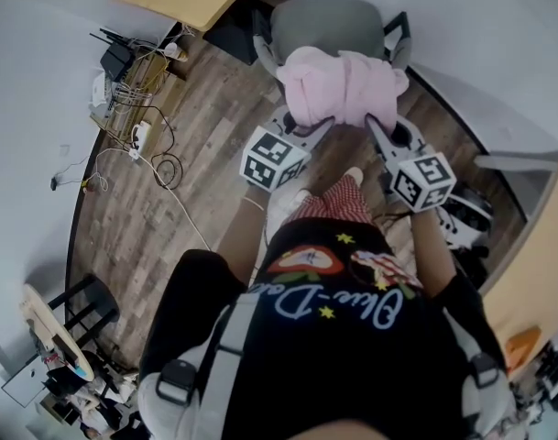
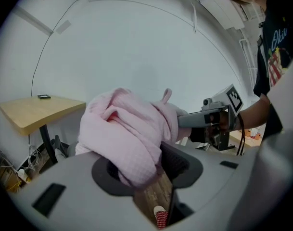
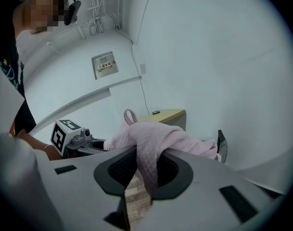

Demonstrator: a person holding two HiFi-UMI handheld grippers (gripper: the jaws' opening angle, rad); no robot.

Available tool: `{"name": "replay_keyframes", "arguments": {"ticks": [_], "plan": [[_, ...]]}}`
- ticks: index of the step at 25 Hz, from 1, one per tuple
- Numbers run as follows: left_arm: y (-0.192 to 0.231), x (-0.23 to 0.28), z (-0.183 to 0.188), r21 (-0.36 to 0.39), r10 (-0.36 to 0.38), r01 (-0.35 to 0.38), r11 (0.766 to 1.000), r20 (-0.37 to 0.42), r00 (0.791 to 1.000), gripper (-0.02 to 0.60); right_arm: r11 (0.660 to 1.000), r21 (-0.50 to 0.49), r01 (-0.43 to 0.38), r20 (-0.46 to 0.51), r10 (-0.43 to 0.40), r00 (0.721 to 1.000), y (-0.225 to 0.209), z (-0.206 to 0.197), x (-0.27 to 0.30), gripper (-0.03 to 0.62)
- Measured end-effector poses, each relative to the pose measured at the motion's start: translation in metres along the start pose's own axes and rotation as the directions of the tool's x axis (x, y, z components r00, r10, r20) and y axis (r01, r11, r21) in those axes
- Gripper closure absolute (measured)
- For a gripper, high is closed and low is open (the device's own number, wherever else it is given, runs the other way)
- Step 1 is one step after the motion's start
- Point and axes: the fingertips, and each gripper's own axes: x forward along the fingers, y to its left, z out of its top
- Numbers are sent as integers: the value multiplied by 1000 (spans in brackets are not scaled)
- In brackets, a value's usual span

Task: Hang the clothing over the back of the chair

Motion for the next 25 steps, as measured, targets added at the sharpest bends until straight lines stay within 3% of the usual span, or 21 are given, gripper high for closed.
{"name": "replay_keyframes", "arguments": {"ticks": [8,16,25], "plan": [[-3,-17,-30,-20,6,-7,1000,-61,998,419,993,28,114,-45,-112,993,3,-28,-10,516],[-1,-34,-38,-38,40,-41,998,-24,999,419,974,15,227,-73,-226,971,0,-42,-24,462],[-2,-50,-51,-30,92,-93,995,-37,995,419,951,39,308,-80,-304,949,-3,-57,-46,451]]}}
